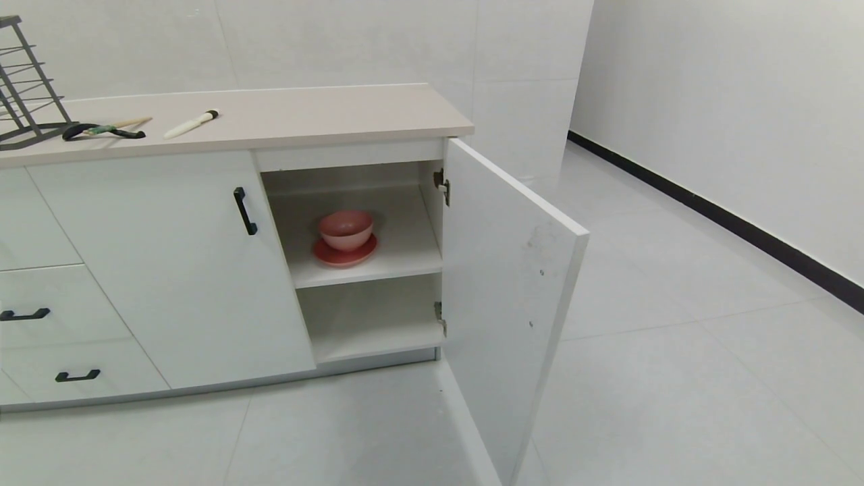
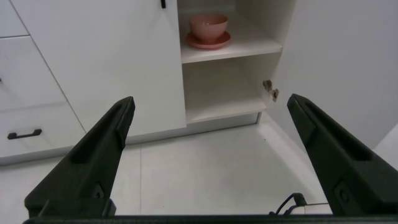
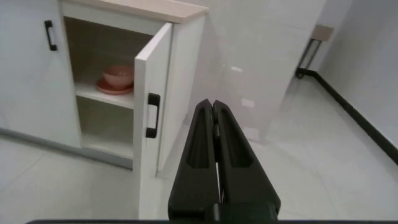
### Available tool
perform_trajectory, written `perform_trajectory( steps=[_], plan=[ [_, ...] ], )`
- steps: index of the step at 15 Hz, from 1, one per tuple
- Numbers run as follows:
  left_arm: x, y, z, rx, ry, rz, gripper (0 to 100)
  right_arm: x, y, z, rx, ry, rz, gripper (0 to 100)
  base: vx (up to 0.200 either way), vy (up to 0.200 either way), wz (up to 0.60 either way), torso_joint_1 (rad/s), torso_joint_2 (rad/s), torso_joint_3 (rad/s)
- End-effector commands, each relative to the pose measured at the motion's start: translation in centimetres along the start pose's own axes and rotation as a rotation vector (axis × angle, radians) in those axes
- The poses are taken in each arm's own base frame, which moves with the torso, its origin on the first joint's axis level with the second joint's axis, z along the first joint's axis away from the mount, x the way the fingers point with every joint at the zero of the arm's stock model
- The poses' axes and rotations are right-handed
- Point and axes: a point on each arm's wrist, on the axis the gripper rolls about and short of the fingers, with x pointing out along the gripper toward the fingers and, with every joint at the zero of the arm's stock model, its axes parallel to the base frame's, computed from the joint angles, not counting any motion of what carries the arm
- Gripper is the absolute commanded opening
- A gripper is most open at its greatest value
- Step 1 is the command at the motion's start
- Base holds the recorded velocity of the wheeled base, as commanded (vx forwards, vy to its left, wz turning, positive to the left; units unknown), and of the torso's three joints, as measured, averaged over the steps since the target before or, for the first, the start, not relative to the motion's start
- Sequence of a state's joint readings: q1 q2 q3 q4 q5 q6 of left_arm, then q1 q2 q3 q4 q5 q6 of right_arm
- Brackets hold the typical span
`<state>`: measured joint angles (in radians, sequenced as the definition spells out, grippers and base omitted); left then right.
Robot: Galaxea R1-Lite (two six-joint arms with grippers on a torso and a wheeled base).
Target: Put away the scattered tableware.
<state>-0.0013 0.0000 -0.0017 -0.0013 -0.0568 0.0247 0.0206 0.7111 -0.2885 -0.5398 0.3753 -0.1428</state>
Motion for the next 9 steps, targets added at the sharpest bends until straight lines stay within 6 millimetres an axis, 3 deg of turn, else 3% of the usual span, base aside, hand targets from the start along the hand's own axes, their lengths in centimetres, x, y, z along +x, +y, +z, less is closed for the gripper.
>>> perform_trajectory(
  steps=[1, 3, 9],
  plan=[
    [0.0, 0.0, 0.0, 0.0, 0.0, 0.001, 100, 7.7, -1.4, -1.6, 0.045, 0.119, 0.142, 0, 0.0, 0.0, 0.0, 0.0, 0.0, 0.0],
    [0.0, 0.0, 0.0, 0.0, 0.0, 0.001, 100, 9.7, -1.8, -1.7, 0.056, 0.144, 0.16, 0, 0.0, 0.0, 0.0, 0.0, 0.0, 0.0],
    [0.0, 0.0, 0.0, -0.009, 0.0, 0.0, 100, 13.1, -2.2, -4.8, -0.015, 0.196, 0.212, 0, 0.0, 0.0, 0.0, 0.0, 0.0, 0.0]
  ],
)
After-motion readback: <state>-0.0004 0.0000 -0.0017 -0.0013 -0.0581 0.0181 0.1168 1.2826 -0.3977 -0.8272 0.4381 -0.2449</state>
